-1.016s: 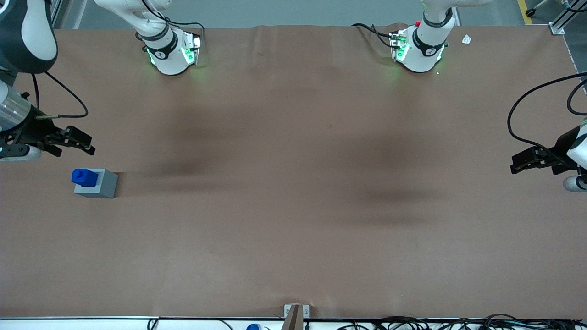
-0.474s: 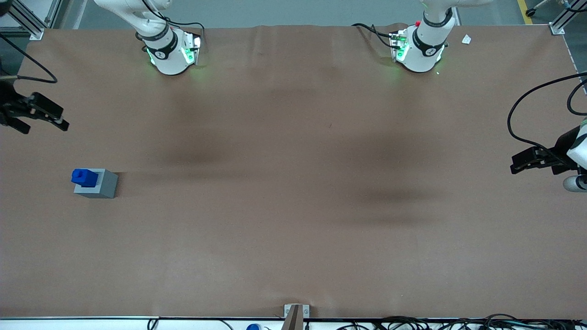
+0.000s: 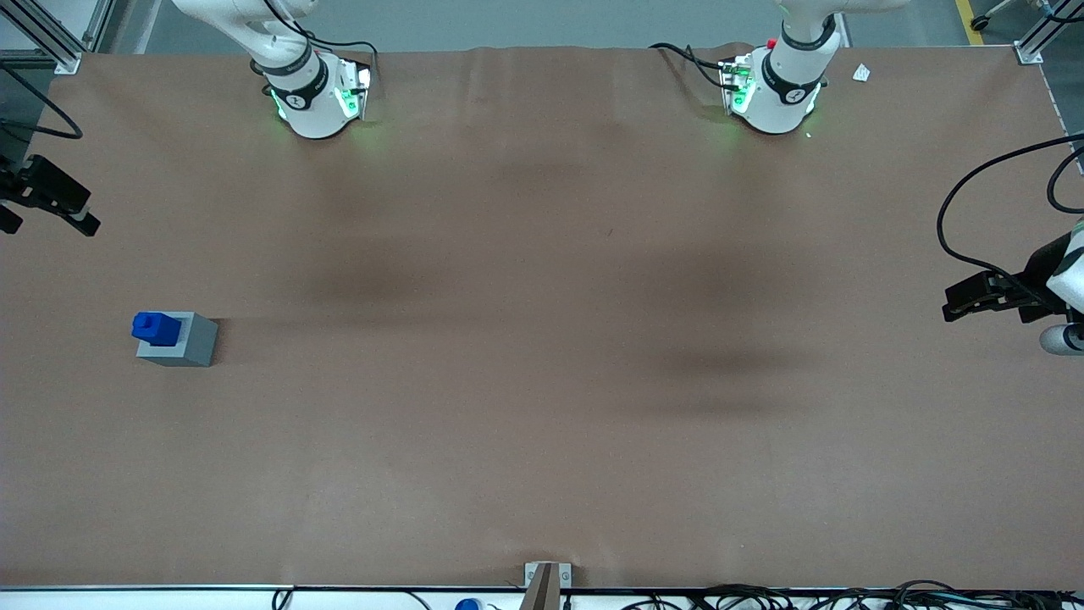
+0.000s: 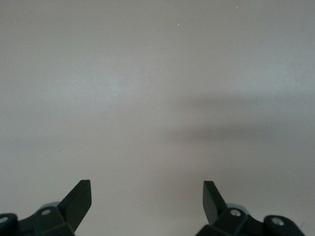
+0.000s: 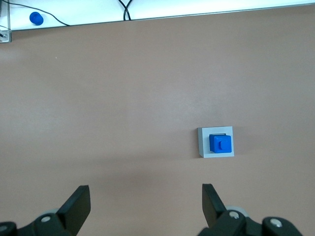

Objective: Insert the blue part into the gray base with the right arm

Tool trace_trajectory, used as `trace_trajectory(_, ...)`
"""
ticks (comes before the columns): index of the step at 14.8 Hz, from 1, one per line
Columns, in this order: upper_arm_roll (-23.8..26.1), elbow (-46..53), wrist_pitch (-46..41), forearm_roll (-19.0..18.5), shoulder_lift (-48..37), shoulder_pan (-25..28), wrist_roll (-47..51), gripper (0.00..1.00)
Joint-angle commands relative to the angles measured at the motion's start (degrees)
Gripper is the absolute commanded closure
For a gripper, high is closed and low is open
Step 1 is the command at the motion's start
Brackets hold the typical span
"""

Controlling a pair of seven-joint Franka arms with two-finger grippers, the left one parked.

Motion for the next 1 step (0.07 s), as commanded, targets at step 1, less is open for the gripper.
trace_trajectory(1,-0.28,1.13,-1.39,-0.66,0.50,0.94,1.77,0.00)
